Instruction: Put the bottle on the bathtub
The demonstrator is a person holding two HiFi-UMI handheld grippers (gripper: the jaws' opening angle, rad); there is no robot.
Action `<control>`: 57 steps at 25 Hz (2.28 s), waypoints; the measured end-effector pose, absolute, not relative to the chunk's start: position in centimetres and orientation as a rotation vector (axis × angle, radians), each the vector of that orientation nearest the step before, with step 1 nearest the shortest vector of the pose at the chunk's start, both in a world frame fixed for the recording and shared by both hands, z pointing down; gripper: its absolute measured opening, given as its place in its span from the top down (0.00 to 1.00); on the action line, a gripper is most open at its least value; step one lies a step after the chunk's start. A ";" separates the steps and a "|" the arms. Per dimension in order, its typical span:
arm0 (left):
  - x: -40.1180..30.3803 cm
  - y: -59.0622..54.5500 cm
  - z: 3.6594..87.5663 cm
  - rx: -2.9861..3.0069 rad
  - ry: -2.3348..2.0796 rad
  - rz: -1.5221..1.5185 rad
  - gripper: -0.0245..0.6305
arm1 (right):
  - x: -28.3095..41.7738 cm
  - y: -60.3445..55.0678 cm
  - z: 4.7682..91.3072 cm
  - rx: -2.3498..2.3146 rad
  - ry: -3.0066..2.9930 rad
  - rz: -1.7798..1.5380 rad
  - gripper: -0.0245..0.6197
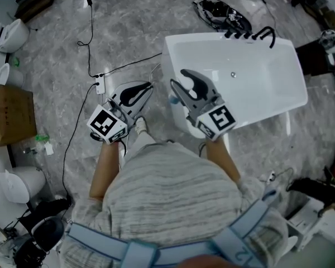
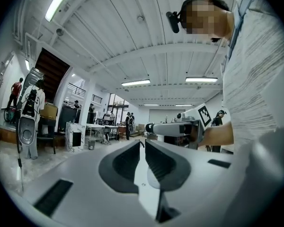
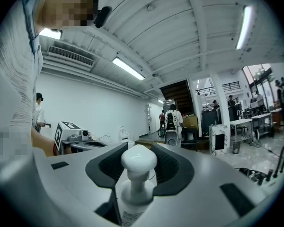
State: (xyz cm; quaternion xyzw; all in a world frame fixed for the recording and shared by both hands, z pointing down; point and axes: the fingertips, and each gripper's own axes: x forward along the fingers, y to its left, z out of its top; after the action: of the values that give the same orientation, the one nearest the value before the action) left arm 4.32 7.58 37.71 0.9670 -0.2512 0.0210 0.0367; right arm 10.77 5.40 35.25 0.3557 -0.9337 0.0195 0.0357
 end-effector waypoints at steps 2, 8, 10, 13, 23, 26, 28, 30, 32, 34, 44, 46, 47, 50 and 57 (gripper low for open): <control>3.0 5.6 37.7 2.967 -0.750 0.057 0.93 | 9.5 3.5 35.1 1.106 -2.856 0.058 0.72; -0.8 1.2 37.9 2.966 -0.724 0.042 0.93 | 6.4 -1.2 35.2 1.158 -2.826 0.077 0.72; -2.2 0.0 37.7 2.965 -0.722 0.026 0.93 | 5.2 -2.6 34.9 1.161 -2.823 0.082 0.72; -4.1 -1.3 37.7 2.971 -0.716 0.024 0.93 | 3.4 -4.3 34.7 1.172 -2.818 0.089 0.72; -8.4 -3.9 38.1 2.972 -0.743 0.017 0.93 | -1.3 -7.0 34.8 1.131 -2.823 0.078 0.72; -8.2 -5.3 38.2 2.966 -0.753 0.022 0.93 | -1.3 -8.3 34.8 1.114 -2.828 0.081 0.72; -7.6 -6.5 38.3 2.953 -0.755 0.032 0.93 | -0.8 -9.5 35.2 1.108 -2.826 0.091 0.72; -7.1 -7.5 38.2 2.951 -0.746 0.031 0.93 | -0.2 -10.7 35.6 1.108 -2.823 0.108 0.72; -6.8 -8.7 38.2 2.953 -0.738 0.030 0.93 | 0.0 -12.0 36.2 1.109 -2.815 0.114 0.72; -6.6 -10.2 38.5 2.941 -0.740 0.042 0.93 | 0.3 -13.5 36.8 1.106 -2.807 0.111 0.71; -2.2 -18.3 40.9 2.936 -0.679 0.079 0.93 | 3.6 -21.3 39.7 1.126 -2.760 0.162 0.71; -1.4 -19.6 41.5 2.929 -0.668 0.084 0.93 | 4.5 -22.6 40.7 1.138 -2.745 0.182 0.72; -1.0 -20.2 41.7 2.924 -0.666 0.087 0.93 | 5.1 -23.3 41.2 1.145 -2.734 0.198 0.72; -0.3 -21.9 42.5 2.907 -0.674 0.102 0.93 | 6.7 -25.4 43.3 1.165 -2.683 0.260 0.72; 0.3 -24.0 43.9 2.875 -0.682 0.139 0.93 | 10.5 -29.3 49.3 1.205 -2.553 0.321 0.72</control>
State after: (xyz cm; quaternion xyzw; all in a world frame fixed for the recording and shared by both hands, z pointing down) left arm 0.26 -24.03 43.87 0.9678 -0.2297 0.0468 0.0915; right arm 10.50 -29.30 49.34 0.4193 -0.8884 0.1116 0.1496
